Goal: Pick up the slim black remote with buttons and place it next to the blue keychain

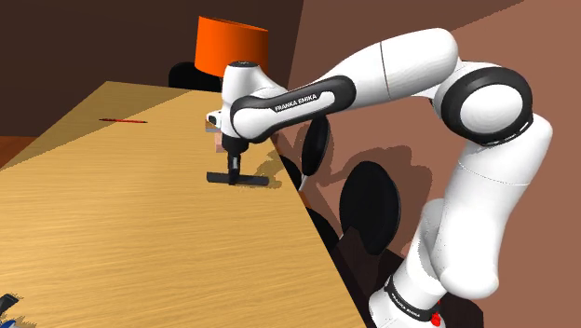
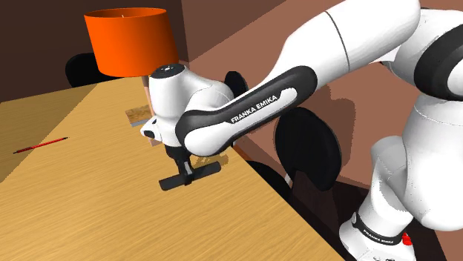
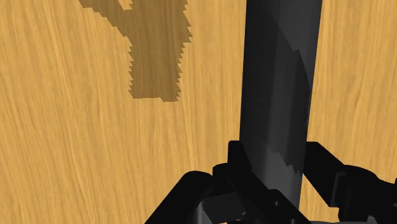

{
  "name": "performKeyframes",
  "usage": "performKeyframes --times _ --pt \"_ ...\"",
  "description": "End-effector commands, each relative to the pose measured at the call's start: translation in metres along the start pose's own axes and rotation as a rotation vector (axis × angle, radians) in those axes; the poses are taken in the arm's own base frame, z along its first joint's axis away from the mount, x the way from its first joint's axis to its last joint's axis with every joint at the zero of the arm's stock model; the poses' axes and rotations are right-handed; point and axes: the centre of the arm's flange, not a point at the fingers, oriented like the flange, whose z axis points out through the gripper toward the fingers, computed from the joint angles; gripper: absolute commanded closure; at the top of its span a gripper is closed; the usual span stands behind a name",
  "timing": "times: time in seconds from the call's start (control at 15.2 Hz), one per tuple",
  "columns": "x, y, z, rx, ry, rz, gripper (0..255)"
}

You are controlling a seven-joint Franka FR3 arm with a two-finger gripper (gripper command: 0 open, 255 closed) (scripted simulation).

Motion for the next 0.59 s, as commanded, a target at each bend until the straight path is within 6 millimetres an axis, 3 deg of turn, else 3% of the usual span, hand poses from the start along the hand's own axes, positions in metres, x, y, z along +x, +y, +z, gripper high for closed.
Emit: performKeyframes --times 0.0,0.53 --pt "0.015 -0.023 -0.004 0.0 0.0 0.002 255" --pt "0.073 -0.111 -0.011 0.0 0.0 0.002 255"
